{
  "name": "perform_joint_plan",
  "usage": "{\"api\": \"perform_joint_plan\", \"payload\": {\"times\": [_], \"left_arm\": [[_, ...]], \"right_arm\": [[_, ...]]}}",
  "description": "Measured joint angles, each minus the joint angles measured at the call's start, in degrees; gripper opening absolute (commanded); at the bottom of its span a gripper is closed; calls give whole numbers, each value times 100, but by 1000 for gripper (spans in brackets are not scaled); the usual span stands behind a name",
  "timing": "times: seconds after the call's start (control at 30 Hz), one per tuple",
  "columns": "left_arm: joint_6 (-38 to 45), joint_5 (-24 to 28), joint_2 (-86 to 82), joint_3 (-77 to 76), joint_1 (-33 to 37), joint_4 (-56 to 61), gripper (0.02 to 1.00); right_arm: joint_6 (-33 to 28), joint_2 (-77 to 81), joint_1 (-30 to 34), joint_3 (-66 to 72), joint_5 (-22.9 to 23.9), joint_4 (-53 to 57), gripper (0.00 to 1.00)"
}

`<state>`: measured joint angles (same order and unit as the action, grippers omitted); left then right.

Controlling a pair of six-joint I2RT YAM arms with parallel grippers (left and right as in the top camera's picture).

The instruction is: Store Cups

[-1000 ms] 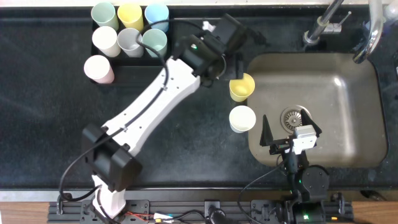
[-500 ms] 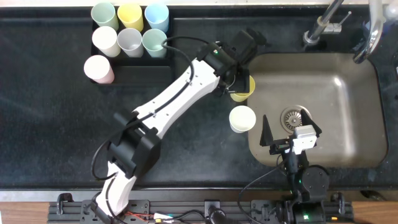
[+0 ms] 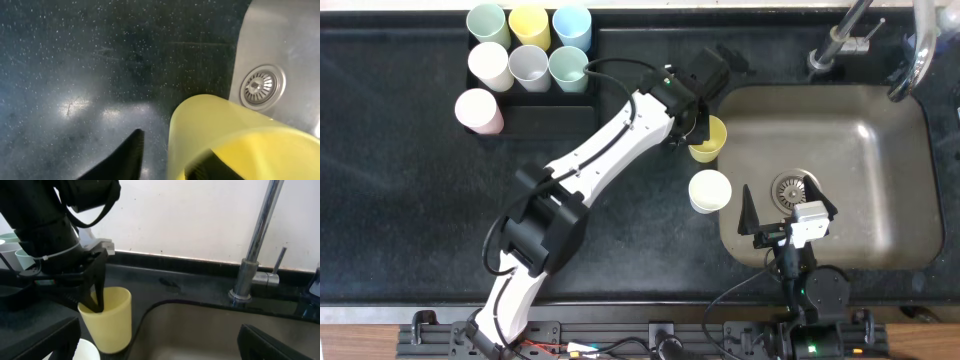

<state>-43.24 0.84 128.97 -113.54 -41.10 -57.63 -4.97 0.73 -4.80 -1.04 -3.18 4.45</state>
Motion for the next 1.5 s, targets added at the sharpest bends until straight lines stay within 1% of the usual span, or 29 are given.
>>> {"api": "perform_joint_plan", "payload": {"times": [0.1, 0.13, 0.4, 0.47, 0.53, 0.6, 0.7, 0.83, 0.93, 1.03, 1.1, 1.23, 1.4, 1.5], "left_arm": [[0, 2, 33, 0, 0, 4, 69], [-4, 9, 39, 0, 0, 11, 34], [-26, 44, 42, -9, 0, 181, 34], [-184, -33, 17, -9, -2, 181, 34], [-448, -221, -68, -9, -7, 136, 34], [-872, -553, -282, -9, -4, -11, 34], [-1707, -1185, -846, -9, 20, -350, 34], [-3230, -2037, -1904, -35, 149, -1327, 36], [-4299, -2391, -2450, -116, 409, -2151, 34], [-4986, -2586, -2601, -133, 758, -2610, 36], [-5241, -2647, -2557, -107, 1005, -2686, 36], [-5508, -2599, -2452, 160, 1552, -2660, 36], [-5613, -2238, -2339, 616, 2332, -2522, 36], [-5611, -1974, -2164, 756, 2667, -2361, 36]], "right_arm": [[0, 0, 0, 0, 0, 2, 996], [0, 0, -2, 0, 0, 2, 993], [0, 0, 0, 0, 0, -2, 993], [0, 0, 0, 0, 0, 2, 996], [0, 0, -2, 0, 0, 4, 996], [0, 0, 0, 0, 2, 4, 996], [0, 0, -2, 0, 0, -2, 993], [0, 0, 0, 0, 2, 2, 996], [-2, 0, 0, 0, 0, 0, 998], [-2, 0, 0, 0, 0, 2, 996], [0, 0, 0, 0, 0, 0, 993], [0, 0, 0, 0, 0, 4, 996], [0, 0, 0, 0, 2, 2, 993], [-2, 0, -2, 0, 0, 2, 996]]}}
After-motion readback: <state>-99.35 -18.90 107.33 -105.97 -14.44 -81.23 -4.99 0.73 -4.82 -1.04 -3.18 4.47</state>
